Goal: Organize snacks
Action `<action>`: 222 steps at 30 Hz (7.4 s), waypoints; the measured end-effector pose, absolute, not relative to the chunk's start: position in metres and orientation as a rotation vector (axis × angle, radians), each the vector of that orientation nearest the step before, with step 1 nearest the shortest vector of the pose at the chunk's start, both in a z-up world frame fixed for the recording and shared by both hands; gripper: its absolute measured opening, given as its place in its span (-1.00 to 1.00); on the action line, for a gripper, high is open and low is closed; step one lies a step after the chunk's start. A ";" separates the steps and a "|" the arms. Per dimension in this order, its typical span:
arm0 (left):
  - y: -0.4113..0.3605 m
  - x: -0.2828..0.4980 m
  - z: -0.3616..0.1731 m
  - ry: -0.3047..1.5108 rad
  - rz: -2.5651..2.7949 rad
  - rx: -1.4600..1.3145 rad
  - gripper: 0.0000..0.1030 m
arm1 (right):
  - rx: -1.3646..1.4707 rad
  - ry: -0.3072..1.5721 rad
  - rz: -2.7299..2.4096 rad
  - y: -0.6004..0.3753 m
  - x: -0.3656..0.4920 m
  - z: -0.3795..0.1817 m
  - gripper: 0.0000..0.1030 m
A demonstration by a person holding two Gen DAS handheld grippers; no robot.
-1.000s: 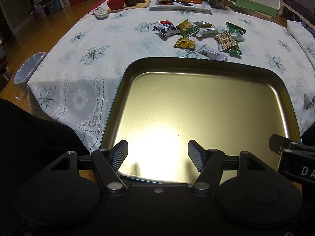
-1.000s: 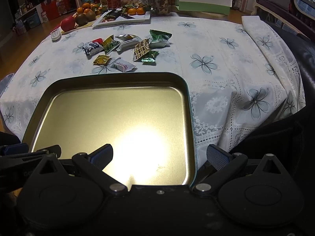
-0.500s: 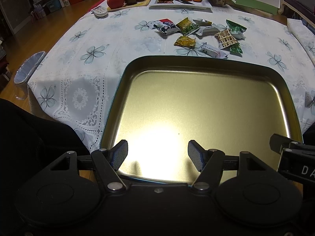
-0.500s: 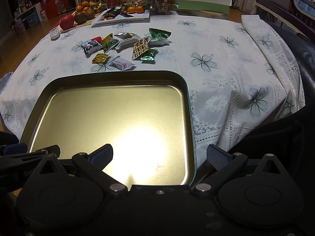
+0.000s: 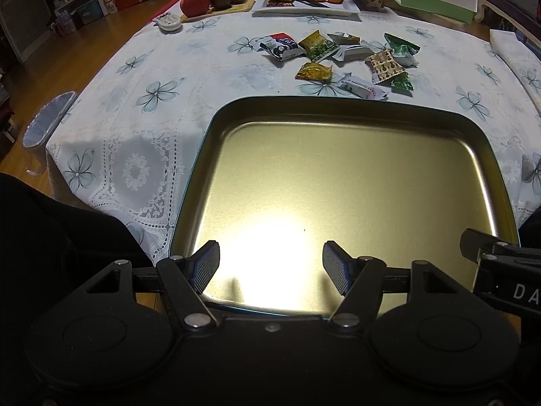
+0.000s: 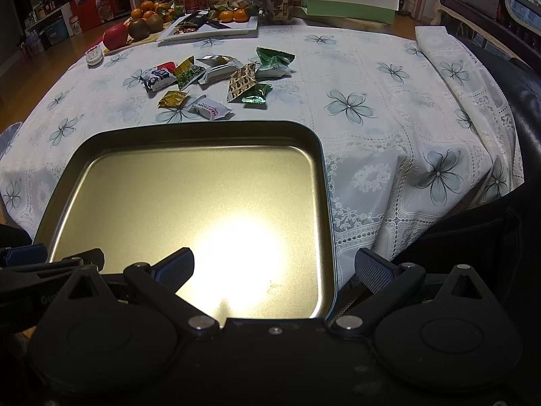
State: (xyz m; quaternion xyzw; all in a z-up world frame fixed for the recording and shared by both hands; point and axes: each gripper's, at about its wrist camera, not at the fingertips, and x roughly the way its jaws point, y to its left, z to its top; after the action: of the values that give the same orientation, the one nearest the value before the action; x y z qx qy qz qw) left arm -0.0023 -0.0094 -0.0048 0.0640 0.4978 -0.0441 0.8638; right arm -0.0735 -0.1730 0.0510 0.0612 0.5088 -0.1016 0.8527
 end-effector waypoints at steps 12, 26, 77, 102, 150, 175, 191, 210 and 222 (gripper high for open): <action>-0.010 -0.004 -0.003 1.065 -0.105 0.139 0.33 | 0.163 1.138 -0.151 -0.173 -0.068 0.051 1.00; -0.011 0.028 0.036 1.127 -0.159 0.137 0.33 | 0.269 1.173 -0.162 -0.177 -0.031 0.095 0.90; -0.035 0.206 -0.035 1.311 -0.179 0.269 0.31 | 0.280 1.468 -0.107 -0.211 0.157 -0.020 0.42; -0.013 0.262 0.016 1.206 -0.154 0.037 0.23 | 0.322 1.325 -0.094 -0.231 0.211 0.017 0.41; -0.031 0.297 -0.022 1.367 -0.129 -0.063 0.05 | 0.383 1.408 -0.118 -0.249 0.238 -0.005 -0.65; -0.044 0.288 -0.009 1.186 -0.321 0.246 0.09 | 0.352 1.371 -0.233 -0.240 0.272 -0.027 -0.34; -0.061 0.272 -0.028 1.176 -0.478 0.470 0.18 | 0.387 1.334 -0.171 -0.244 0.265 -0.002 -0.34; -0.032 0.299 -0.029 1.322 -0.276 0.136 -0.22 | 0.353 1.330 -0.133 -0.238 0.259 0.006 -0.34; 0.005 0.216 0.026 1.281 -0.140 -0.045 -0.22 | 0.428 1.243 -0.126 -0.247 0.175 0.060 -0.34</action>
State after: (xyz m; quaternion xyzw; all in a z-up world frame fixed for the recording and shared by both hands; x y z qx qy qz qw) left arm 0.2160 0.0045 0.0257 -0.0208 0.5972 -0.0652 0.7992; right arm 0.1754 -0.2465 0.0597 0.1987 0.5773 -0.0584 0.7898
